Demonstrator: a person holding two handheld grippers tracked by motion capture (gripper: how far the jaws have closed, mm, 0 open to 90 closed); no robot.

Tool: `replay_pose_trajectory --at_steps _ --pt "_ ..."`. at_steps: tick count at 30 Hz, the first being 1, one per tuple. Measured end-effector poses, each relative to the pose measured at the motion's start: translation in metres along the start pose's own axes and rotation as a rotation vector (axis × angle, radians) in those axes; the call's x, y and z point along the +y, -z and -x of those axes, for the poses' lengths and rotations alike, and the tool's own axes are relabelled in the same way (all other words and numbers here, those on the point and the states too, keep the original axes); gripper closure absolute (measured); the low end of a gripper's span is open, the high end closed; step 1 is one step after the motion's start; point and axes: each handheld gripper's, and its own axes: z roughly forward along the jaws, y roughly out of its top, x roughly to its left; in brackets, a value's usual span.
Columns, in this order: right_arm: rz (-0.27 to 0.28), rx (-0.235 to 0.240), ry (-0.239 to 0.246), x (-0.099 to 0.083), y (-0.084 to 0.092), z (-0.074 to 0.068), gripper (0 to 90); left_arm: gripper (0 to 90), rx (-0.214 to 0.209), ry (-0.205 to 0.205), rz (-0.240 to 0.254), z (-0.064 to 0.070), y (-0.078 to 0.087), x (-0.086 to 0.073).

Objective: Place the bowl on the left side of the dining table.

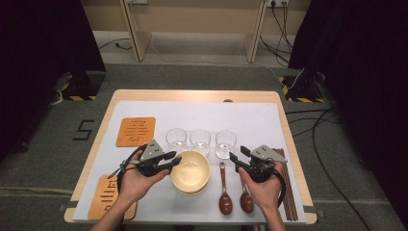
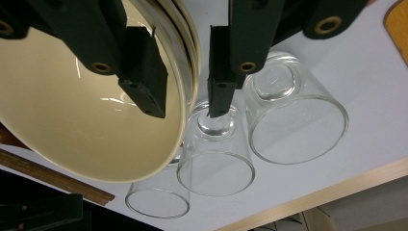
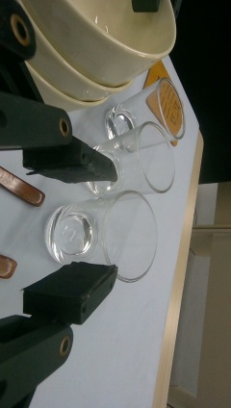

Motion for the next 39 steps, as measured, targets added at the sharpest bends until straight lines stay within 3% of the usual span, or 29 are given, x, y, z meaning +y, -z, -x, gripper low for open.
replay_pose_trajectory --at_steps 12,16,24,32,39 --pt "-0.003 0.0 -0.001 -0.0004 -0.0006 0.0006 49.5 74.4 0.005 -0.056 -0.034 0.0017 -0.009 0.0032" --pt "-0.005 0.002 0.0 -0.0006 -0.0008 0.0003 49.5 78.6 -0.003 -0.061 -0.039 0.0025 -0.0102 0.0041" --pt "-0.006 0.002 -0.003 -0.0017 -0.0021 0.0011 49.6 82.5 0.023 -0.045 -0.039 0.0054 -0.0107 0.0066" --pt "-0.007 0.002 -0.004 -0.0015 -0.0014 0.0021 49.6 82.5 0.035 -0.073 -0.038 0.0097 -0.0087 0.0094" --pt "-0.008 0.003 -0.003 -0.0014 -0.0014 0.0021 49.6 82.5 0.024 -0.066 -0.044 0.0079 -0.0098 0.0096"
